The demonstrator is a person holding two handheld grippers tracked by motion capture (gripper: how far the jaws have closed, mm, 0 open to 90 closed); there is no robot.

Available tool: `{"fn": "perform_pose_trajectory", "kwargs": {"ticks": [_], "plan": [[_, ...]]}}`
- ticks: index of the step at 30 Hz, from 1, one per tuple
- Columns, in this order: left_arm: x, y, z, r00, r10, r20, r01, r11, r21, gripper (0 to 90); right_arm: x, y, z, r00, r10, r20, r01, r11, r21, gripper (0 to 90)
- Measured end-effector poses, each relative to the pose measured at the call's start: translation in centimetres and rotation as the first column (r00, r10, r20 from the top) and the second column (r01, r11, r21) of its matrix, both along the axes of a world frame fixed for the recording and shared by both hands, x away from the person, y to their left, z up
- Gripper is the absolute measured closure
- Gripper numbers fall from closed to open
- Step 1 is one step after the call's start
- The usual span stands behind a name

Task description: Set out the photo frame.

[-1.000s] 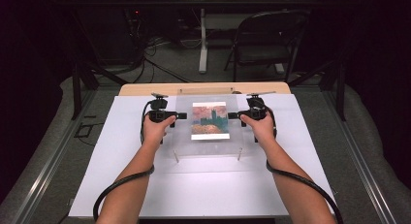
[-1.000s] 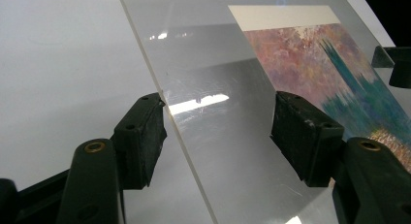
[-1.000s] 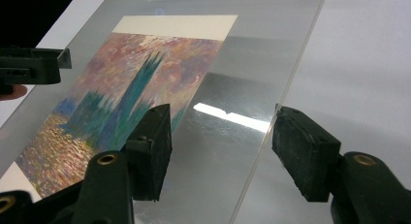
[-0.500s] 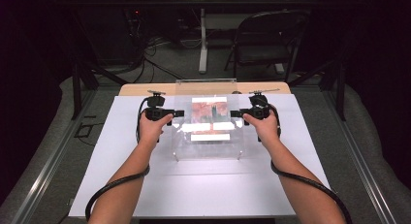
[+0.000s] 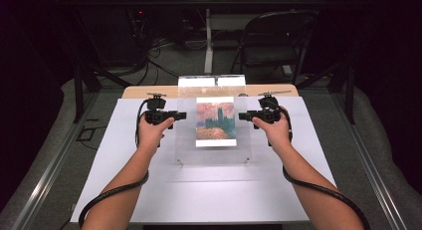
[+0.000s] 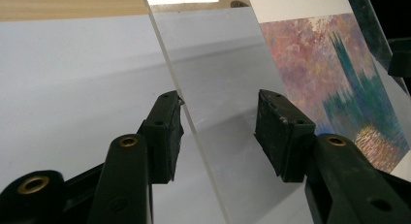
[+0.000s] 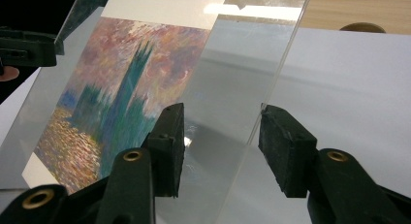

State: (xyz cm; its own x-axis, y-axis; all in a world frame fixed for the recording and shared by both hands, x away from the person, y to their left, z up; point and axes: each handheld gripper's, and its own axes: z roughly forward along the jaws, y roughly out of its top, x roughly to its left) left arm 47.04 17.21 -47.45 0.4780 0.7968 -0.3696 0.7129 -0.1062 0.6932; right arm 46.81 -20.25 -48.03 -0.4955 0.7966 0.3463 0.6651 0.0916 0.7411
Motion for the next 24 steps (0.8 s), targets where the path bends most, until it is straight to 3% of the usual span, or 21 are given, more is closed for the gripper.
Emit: {"fn": "perform_pose_trajectory", "kwargs": {"ticks": [13,17,24], "plan": [[-2.0,0.7,1.8,0.9977,-0.029,0.061,0.030,0.9995,-0.013,60.9,-2.1,-0.5,1.7,0.9986,0.013,0.050,-0.014,1.000,0.004,60.3],[-2.7,0.9,2.2,0.9964,-0.032,0.078,0.034,0.9993,-0.016,63.2,-3.0,-0.5,2.4,0.9969,0.021,0.076,-0.020,1.000,-0.014,61.3],[-4.0,1.1,2.9,0.9939,-0.042,0.102,0.045,0.9987,-0.023,66.0,-4.3,-0.9,2.9,0.9945,0.023,0.102,-0.023,1.000,0.001,64.8]]}}
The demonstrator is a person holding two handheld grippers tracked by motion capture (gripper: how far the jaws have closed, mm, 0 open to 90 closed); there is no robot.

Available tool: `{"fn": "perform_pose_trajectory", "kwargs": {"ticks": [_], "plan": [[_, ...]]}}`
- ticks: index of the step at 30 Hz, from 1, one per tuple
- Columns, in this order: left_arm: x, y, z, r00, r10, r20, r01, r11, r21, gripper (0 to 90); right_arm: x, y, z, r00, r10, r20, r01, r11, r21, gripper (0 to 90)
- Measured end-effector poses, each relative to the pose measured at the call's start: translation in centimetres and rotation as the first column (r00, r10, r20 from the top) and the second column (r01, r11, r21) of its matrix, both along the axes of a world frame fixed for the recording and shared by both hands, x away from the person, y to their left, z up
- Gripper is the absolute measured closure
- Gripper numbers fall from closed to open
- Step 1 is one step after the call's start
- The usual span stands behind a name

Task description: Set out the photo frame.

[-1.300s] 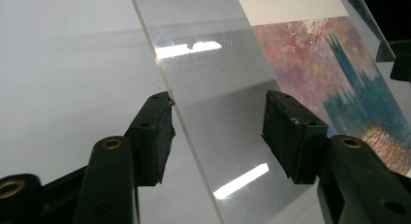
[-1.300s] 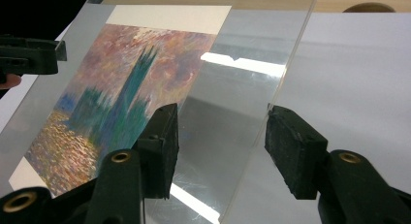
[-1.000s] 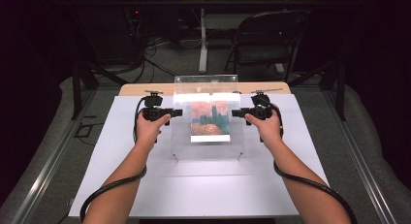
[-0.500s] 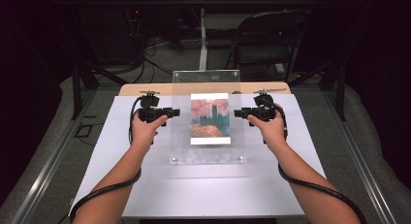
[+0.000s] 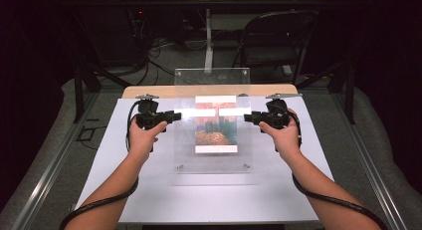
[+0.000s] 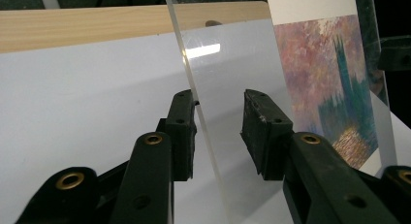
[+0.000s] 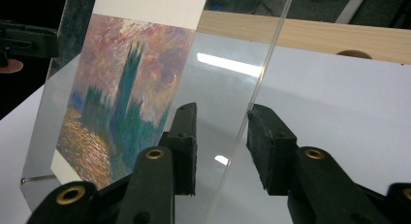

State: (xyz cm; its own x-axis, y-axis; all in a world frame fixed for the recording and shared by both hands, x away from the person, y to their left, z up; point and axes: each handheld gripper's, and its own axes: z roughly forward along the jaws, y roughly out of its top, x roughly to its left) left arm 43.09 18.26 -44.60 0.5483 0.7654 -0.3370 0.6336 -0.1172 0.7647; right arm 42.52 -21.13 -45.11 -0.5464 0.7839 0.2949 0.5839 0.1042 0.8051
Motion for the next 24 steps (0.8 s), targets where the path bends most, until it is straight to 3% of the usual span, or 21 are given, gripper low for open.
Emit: {"fn": "perform_pose_trajectory", "kwargs": {"ticks": [9,24], "plan": [[-1.5,0.2,1.0,0.9994,-0.020,0.030,0.019,0.9995,0.025,69.0,-1.7,-0.2,0.9,0.9996,0.019,0.023,-0.019,1.000,-0.016,67.5],[-3.9,0.8,1.7,0.9967,-0.048,0.066,0.047,0.9988,0.014,74.3,-3.5,-0.3,2.0,0.9971,0.039,0.066,-0.038,0.999,-0.009,69.7]]}}
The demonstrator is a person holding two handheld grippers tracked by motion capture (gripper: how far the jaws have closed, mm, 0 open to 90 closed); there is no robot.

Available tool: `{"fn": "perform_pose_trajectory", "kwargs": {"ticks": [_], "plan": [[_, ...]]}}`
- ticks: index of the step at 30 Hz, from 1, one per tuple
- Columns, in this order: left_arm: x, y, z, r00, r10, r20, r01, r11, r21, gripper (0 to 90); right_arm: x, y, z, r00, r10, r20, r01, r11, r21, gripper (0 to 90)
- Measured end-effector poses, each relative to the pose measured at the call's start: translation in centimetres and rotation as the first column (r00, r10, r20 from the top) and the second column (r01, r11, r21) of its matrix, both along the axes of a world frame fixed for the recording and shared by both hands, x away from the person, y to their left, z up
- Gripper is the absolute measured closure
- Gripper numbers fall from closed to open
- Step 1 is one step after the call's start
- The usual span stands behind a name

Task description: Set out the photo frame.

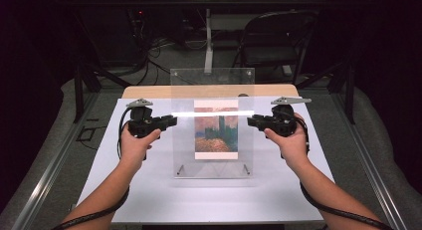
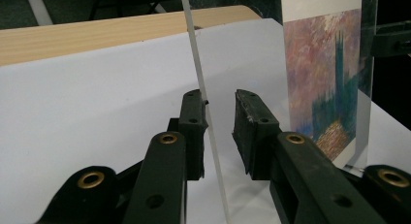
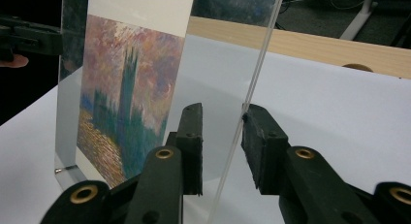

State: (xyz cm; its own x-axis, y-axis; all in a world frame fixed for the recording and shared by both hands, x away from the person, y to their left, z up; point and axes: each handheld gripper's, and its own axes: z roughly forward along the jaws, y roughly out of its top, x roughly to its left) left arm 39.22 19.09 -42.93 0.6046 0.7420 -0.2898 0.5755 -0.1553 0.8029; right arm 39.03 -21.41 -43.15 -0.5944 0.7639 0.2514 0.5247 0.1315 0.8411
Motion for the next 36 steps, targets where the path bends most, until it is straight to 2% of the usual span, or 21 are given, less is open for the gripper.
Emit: {"fn": "perform_pose_trajectory", "kwargs": {"ticks": [16,30,36], "plan": [[-2.6,0.6,0.5,0.9991,-0.031,0.029,0.031,0.9995,-0.008,78.5,-2.6,0.0,0.8,0.9996,0.021,0.019,-0.020,1.000,-0.019,72.9],[-5.4,1.2,0.4,0.9953,-0.073,0.064,0.075,0.9966,-0.035,79.9,-5.0,-0.4,0.9,0.9977,0.060,0.030,-0.061,0.998,0.019,73.8],[-6.8,1.3,0.3,0.9923,-0.092,0.082,0.095,0.9950,-0.030,78.7,-6.4,-0.6,0.8,0.9963,0.082,0.025,-0.083,0.996,0.037,73.1]]}}
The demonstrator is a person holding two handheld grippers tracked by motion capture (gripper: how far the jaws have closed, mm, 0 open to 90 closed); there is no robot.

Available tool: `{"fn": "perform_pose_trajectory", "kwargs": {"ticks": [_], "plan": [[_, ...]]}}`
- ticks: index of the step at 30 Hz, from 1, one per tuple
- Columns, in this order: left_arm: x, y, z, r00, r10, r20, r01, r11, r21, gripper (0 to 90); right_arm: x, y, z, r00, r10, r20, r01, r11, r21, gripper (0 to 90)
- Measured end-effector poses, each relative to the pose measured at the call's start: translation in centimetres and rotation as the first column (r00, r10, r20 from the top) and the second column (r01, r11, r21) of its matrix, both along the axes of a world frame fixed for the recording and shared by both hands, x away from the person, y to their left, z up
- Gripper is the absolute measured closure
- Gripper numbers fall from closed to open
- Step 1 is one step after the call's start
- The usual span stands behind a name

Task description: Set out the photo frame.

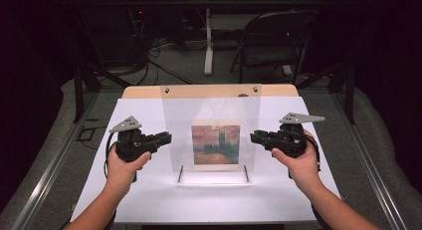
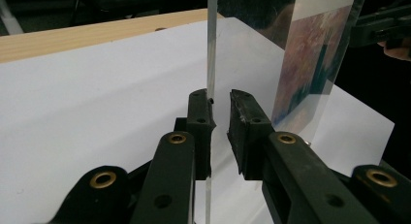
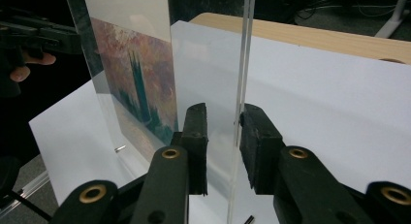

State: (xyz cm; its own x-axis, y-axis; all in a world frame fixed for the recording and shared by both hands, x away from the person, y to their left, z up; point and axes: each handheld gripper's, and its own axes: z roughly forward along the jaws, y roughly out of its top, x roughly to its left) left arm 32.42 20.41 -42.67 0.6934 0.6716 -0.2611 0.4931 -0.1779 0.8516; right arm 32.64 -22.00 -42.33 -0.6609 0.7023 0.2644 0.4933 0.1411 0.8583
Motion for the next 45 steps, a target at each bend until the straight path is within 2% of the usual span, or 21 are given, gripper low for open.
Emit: {"fn": "perform_pose_trajectory", "kwargs": {"ticks": [4,12,24,28,32,37,40,42,44,45], "plan": [[-0.8,0.0,0.0,0.9999,-0.005,0.013,0.005,0.9999,0.011,78.1,-0.7,-0.1,-0.1,0.9999,0.012,0.011,-0.012,1.000,0.000,72.4],[-1.9,0.1,-0.4,0.9995,-0.027,0.015,0.027,0.9996,0.002,76.2,-1.8,0.2,-0.3,0.9990,0.036,0.028,-0.036,0.999,-0.008,68.6],[-1.9,0.1,-0.5,0.9996,-0.030,0.003,0.030,0.9996,-0.003,75.0,-2.0,0.2,-0.5,0.9985,0.044,0.032,-0.044,0.999,0.005,63.4],[-2.1,0.0,-0.4,0.9995,-0.033,0.004,0.033,0.9993,-0.019,68.4,-2.3,0.3,-0.9,0.9987,0.038,0.033,-0.038,0.999,-0.007,54.8],[-2.6,0.4,-0.1,0.9996,-0.020,0.018,0.020,0.9996,-0.018,58.3,-2.9,0.0,-1.0,0.9965,0.040,0.073,-0.037,0.998,-0.041,47.9],[-3.3,1.3,0.2,0.9986,0.018,0.051,-0.018,0.9998,-0.011,48.9,-3.9,-1.1,-0.6,0.9928,0.007,0.119,-0.003,0.999,-0.038,38.8],[-4.0,2.0,0.1,0.9971,0.036,0.067,-0.035,0.9994,-0.007,45.7,-4.6,-2.3,-0.5,0.9891,-0.028,0.144,0.030,0.999,-0.012,37.3],[-4.6,2.5,0.1,0.9935,0.057,0.098,-0.058,0.9983,0.006,43.0,-5.2,-3.3,-0.6,0.9849,-0.060,0.162,0.063,0.998,-0.008,37.0],[-5.1,3.1,-0.1,0.9902,0.073,0.119,-0.077,0.9966,0.029,41.4,-5.9,-4.2,-0.9,0.9767,-0.100,0.190,0.108,0.994,-0.033,36.3],[-5.4,3.4,-0.2,0.9878,0.088,0.129,-0.094,0.9949,0.038,41.4,-6.3,-4.5,-1.2,0.9755,-0.117,0.186,0.127,0.991,-0.042,36.3]]}}
